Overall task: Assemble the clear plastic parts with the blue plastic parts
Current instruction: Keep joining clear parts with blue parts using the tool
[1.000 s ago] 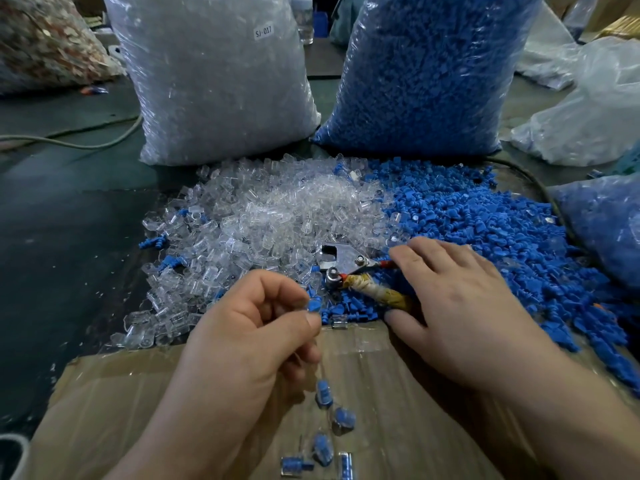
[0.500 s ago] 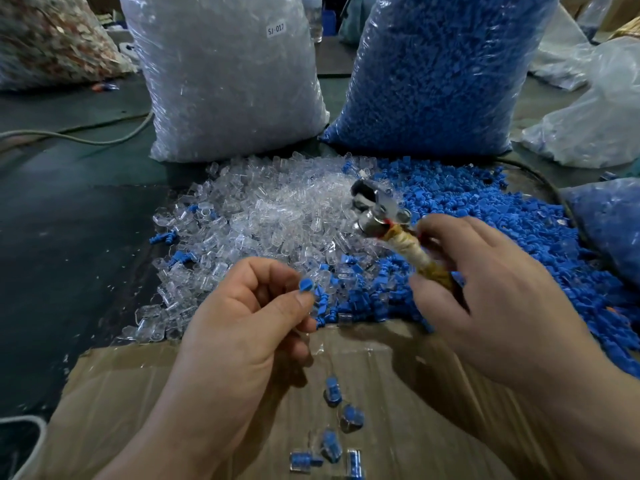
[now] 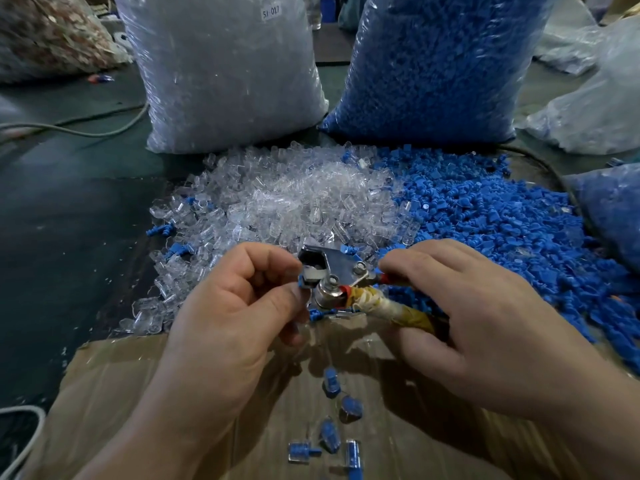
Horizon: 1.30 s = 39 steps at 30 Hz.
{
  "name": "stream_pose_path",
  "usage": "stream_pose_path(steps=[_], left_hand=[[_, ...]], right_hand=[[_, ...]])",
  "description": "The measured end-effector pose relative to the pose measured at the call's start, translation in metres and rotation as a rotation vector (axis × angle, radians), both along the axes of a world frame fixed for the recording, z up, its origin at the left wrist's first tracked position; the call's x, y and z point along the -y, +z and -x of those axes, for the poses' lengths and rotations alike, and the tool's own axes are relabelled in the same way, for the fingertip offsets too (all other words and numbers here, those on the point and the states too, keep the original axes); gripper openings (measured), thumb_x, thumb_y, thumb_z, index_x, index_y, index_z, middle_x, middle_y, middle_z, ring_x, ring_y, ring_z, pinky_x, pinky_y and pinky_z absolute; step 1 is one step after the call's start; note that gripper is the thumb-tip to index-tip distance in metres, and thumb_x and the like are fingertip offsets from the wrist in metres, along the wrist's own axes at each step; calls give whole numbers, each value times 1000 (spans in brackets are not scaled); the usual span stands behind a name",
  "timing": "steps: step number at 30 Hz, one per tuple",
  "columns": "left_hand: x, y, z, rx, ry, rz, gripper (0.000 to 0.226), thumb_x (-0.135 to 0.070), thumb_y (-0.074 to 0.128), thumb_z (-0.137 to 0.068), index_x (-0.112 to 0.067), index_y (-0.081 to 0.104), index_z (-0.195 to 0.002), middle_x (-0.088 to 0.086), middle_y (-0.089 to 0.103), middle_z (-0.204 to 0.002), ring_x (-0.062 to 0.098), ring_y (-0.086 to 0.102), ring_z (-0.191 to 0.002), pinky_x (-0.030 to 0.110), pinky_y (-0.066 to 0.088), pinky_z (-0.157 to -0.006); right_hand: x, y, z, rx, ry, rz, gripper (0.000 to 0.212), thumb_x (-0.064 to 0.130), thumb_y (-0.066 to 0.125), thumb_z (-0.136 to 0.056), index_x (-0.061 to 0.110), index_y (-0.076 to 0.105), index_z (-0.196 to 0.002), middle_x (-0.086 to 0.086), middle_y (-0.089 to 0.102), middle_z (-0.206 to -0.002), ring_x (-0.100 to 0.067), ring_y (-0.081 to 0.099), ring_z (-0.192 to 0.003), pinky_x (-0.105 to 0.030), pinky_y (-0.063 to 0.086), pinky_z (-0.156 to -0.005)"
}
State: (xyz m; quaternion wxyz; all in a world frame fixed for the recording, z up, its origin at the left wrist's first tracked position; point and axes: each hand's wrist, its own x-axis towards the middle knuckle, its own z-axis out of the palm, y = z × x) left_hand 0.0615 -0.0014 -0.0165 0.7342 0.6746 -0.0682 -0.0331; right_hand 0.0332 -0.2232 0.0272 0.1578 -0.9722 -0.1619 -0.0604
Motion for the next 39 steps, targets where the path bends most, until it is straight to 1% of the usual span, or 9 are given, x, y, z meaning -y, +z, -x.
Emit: stream_pose_path(steps=[4, 9, 11, 14, 19, 24, 27, 32, 39], left_hand=[[0, 4, 2, 27, 3, -63, 16, -22, 70, -74, -28, 73, -88, 4, 71, -78, 17, 67, -63, 25, 58, -55], [0, 11, 3, 100, 13, -180, 19, -27, 66, -70, -33, 71, -87, 1, 71, -77, 10, 65, -59, 19, 54, -53], [1, 12, 4, 103, 21, -201, 21, -29, 66, -68, -34, 71, -88, 1, 71, -77, 12, 66, -59, 20, 54, -52], [1, 11, 5, 115, 24, -230, 23, -35, 67, -67, -35, 71, -90, 1, 72, -78, 15, 68, -62, 22, 55, -54], [0, 7, 4, 110, 6, -205, 20, -27, 68, -71, -34, 71, -89, 2, 71, -79, 13, 66, -62, 22, 55, -55], [-1, 10, 6, 107, -17, -188, 20, -29, 67, -70, -32, 71, -90, 4, 71, -78, 15, 66, -62, 24, 56, -55], [0, 11, 6, 109, -17, -169, 18, -28, 68, -71, -33, 72, -88, 3, 70, -76, 14, 65, -60, 23, 56, -54], [1, 13, 6, 116, -31, -150, 16, -32, 79, -73, -32, 72, -88, 2, 70, -76, 12, 65, -60, 22, 55, -55], [0, 14, 7, 131, -31, -153, 12, -32, 76, -76, -34, 71, -87, 0, 70, -75, 11, 65, -60, 20, 54, -54]], right_hand=[[1, 1, -1, 33, 5, 39, 58, 54, 45, -75, 24, 58, -123, 8, 60, -106, -18, 56, -97, -29, 45, -77], [2, 0, -1, 16, 11, 86, 58, 55, 45, -75, 26, 57, -124, 10, 60, -105, -17, 56, -95, -30, 47, -77], [2, -1, -2, -4, 13, 92, 57, 57, 44, -75, 30, 57, -124, 13, 59, -103, -15, 55, -94, -30, 49, -78], [1, 0, -3, 7, 0, 96, 56, 59, 44, -74, 30, 62, -118, 13, 60, -95, -14, 58, -86, -30, 49, -73], [1, 1, -2, -15, -13, 108, 52, 61, 45, -74, 33, 63, -114, 18, 60, -90, -9, 57, -84, -27, 47, -72], [2, 4, -3, -67, -2, 101, 48, 64, 41, -75, 38, 58, -112, 22, 55, -88, -3, 52, -83, -23, 44, -72], [3, 4, -3, -65, -6, 99, 48, 63, 42, -74, 38, 59, -111, 22, 56, -90, -4, 52, -84, -25, 46, -73], [3, 7, -3, -56, -7, 83, 48, 61, 42, -73, 35, 62, -108, 19, 60, -90, -7, 55, -83, -28, 49, -72], [4, 8, -3, -48, -5, 91, 48, 62, 42, -74, 35, 63, -108, 20, 60, -90, -6, 56, -83, -27, 49, -72]])
